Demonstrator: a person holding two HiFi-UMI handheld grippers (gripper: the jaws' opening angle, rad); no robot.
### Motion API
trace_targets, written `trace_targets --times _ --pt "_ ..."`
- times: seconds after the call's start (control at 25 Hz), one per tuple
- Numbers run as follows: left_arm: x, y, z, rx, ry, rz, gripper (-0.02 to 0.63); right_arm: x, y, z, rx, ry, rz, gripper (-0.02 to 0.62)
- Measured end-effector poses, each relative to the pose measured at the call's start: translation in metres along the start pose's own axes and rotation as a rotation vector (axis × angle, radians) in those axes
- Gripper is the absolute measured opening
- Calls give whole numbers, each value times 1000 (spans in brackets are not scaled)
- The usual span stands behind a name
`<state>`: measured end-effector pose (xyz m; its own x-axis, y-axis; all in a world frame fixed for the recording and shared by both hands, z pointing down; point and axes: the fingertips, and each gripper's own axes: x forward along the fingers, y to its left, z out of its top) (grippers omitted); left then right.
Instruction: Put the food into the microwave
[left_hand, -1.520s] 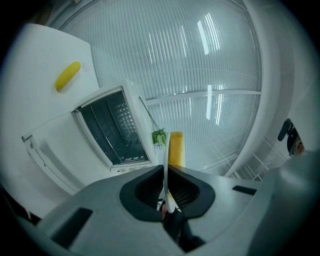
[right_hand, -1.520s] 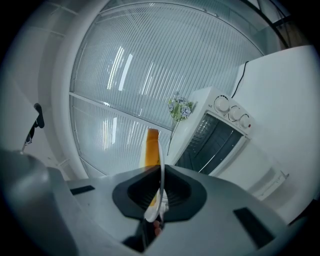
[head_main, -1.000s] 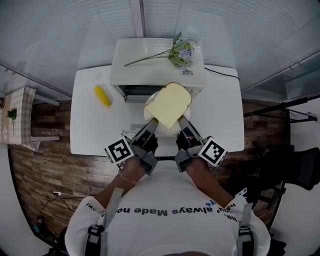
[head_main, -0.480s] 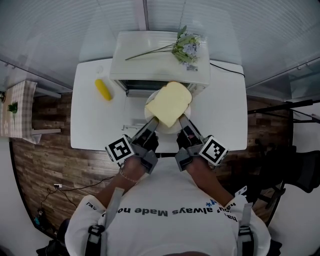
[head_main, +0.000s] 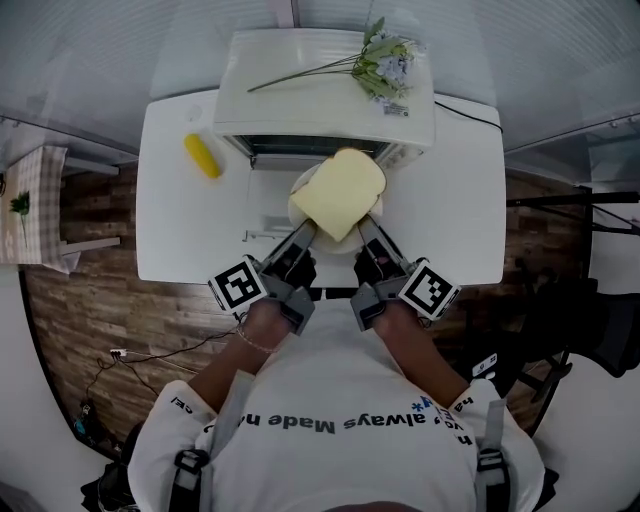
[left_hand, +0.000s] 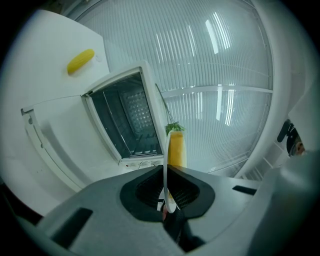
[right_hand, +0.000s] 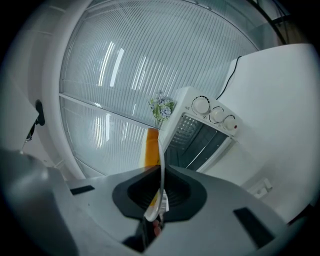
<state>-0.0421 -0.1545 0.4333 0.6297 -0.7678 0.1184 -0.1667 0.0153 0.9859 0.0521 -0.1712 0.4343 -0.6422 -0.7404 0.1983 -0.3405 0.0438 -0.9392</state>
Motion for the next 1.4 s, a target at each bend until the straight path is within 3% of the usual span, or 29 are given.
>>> trace_targets --times 0.68,1.4 --pt "9 66 0 -48 26 67 23 21 -60 -19 18 39 -81 25" --pt "45 138 33 -10 47 136 24 77 -121 -10 35 50 -143 25"
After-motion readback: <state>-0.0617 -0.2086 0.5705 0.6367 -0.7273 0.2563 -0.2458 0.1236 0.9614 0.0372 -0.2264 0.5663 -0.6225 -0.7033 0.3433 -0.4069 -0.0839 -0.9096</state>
